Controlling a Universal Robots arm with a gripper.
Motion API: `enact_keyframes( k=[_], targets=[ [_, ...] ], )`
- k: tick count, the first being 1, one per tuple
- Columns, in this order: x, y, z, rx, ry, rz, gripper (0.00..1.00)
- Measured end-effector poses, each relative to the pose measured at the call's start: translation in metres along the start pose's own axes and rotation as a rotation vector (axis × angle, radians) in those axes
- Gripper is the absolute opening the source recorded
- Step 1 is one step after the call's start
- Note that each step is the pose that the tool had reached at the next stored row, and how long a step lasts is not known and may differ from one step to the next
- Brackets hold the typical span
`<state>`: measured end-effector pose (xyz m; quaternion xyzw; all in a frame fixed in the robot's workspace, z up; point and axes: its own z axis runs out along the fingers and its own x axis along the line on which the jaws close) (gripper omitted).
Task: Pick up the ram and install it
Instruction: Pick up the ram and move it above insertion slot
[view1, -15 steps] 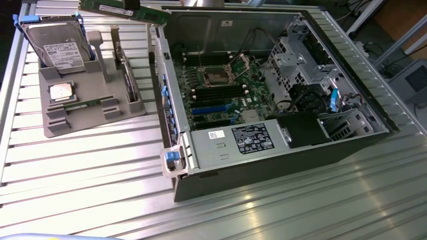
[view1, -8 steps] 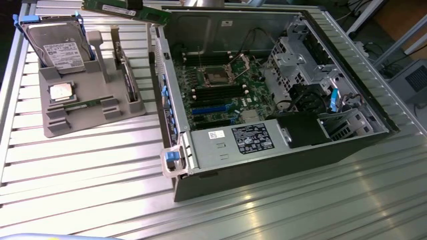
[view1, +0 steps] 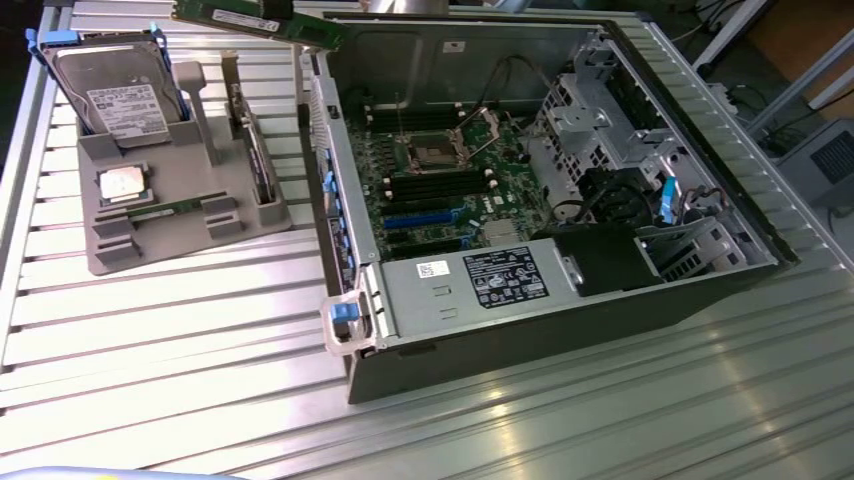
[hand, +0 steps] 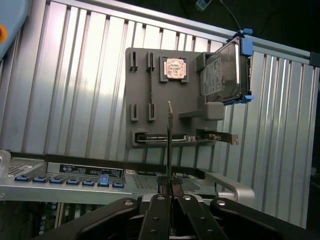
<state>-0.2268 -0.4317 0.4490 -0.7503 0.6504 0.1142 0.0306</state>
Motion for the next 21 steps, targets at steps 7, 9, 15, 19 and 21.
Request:
enact_keyframes(
  k=[7,9,15,19,21],
  targets=[
    [0.001,-0.0059,-0.0008,-0.0028,-0.0006,0.001,0.12],
    [0.001,-0.0077,-0.0010,-0.0038,-0.0007,0.001,0.12],
    [0.002,-0.0131,-0.0017,-0.0066,-0.0012,0.001,0.12],
    [0.002,-0.0162,-0.0021,-0.0080,-0.0014,0.002,0.12],
    [0.002,-0.0180,-0.0024,-0.0089,-0.0016,0.002,0.12]
  ],
)
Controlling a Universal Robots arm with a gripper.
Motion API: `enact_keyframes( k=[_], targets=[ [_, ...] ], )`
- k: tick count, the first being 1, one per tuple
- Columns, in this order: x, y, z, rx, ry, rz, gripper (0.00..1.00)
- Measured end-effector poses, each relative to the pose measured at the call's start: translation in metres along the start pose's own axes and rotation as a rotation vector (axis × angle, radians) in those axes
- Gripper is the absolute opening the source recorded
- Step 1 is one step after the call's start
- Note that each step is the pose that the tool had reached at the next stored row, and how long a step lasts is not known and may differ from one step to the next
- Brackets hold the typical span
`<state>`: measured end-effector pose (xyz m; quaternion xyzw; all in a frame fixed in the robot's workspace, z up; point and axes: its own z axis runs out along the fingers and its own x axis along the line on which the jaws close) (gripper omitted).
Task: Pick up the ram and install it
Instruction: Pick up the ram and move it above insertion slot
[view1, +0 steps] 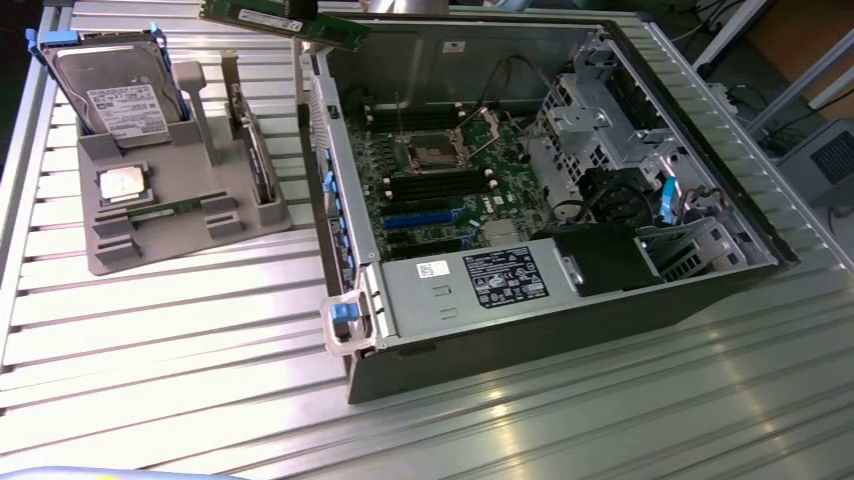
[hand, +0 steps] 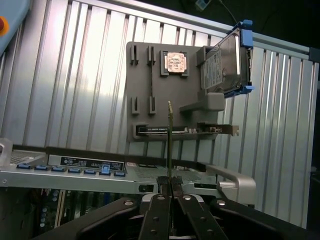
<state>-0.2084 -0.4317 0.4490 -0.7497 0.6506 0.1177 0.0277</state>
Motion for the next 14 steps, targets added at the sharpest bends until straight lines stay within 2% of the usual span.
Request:
enact_keyframes(
  k=[14],
  targets=[
    [0.0009,-0.0070,-0.0008,-0.0036,-0.0007,0.001,0.12]
  ],
)
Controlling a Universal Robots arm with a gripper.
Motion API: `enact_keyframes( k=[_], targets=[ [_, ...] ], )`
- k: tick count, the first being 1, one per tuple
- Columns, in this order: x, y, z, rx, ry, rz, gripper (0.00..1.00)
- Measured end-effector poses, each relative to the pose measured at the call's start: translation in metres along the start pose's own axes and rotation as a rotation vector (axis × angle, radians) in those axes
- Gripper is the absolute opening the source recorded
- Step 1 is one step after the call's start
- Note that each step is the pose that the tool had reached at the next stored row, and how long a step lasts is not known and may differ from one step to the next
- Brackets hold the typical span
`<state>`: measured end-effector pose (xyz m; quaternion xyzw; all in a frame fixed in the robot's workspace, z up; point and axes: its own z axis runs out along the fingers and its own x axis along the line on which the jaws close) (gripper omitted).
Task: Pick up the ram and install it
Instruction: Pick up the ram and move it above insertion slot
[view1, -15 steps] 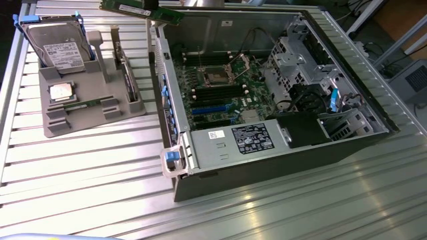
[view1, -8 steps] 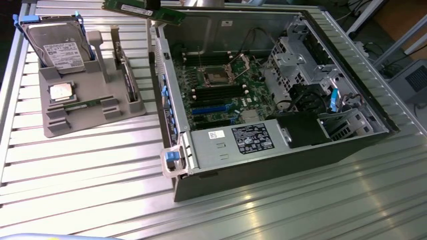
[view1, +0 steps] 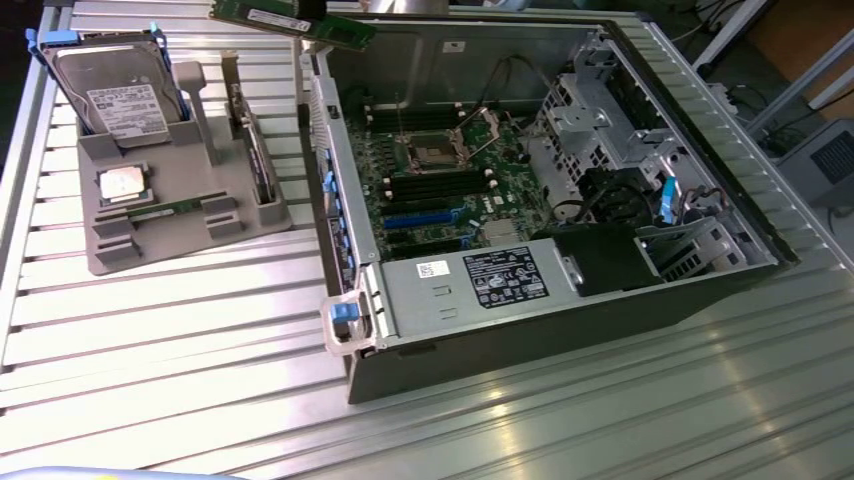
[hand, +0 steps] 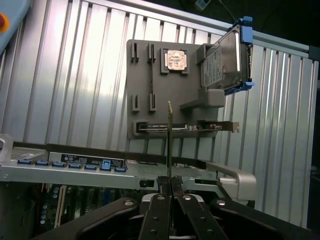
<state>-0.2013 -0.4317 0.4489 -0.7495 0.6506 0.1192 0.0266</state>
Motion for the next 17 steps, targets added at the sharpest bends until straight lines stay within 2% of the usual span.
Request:
enact_keyframes(
  k=[12,13,14,15,16,17],
  targets=[
    [0.002,-0.0152,-0.0016,-0.0112,-0.0016,0.002,0.12],
    [0.003,-0.0184,-0.0019,-0.0166,0.0202,0.006,0.12],
    [0.003,-0.0199,-0.0020,-0.0208,0.0450,0.010,0.12],
    [0.003,-0.0222,-0.0021,-0.0261,0.0724,0.015,0.12],
    [0.003,-0.0238,-0.0021,-0.0276,0.0747,0.015,0.12],
    [0.004,-0.0259,-0.0021,-0.0290,0.0745,0.016,0.12]
  ],
)
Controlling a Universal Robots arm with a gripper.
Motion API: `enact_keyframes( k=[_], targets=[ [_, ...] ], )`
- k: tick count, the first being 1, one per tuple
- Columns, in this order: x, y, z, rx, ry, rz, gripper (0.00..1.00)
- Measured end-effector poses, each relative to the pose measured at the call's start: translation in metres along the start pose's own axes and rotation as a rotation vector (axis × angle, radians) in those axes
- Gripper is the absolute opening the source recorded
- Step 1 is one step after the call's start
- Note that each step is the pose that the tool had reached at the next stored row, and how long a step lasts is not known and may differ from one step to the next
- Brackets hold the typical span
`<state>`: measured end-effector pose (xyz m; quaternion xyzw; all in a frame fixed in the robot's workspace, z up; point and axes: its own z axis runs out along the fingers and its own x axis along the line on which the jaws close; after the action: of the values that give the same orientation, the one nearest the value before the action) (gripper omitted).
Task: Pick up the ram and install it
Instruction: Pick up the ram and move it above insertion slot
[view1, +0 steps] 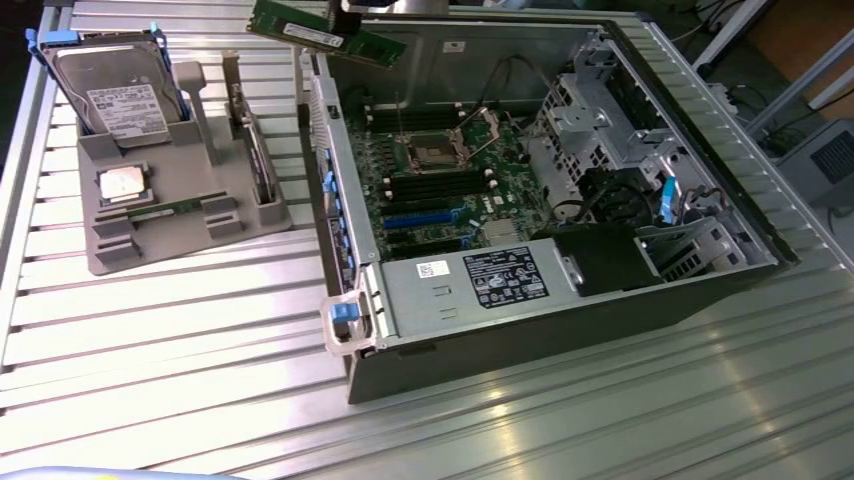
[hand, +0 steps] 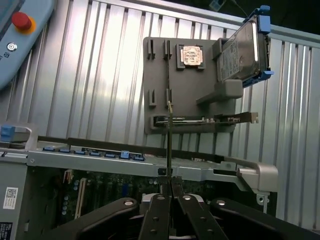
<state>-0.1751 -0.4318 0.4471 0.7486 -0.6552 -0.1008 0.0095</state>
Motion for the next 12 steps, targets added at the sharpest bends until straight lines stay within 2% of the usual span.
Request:
enact_keyframes(
  k=[3,7,9,10,12],
  targets=[
    [0.001,-0.0082,-0.0005,-0.0062,-0.0009,0.001,0.12],
    [0.002,-0.0151,-0.0011,-0.0108,-0.0016,0.001,0.12],
    [0.003,-0.0240,-0.0019,-0.0162,-0.0023,0.002,0.12],
    [0.004,-0.0327,-0.0027,-0.0198,-0.0027,0.002,0.12],
    [0.006,-0.0439,-0.0013,-0.0210,-0.0028,0.003,0.12]
  ],
)
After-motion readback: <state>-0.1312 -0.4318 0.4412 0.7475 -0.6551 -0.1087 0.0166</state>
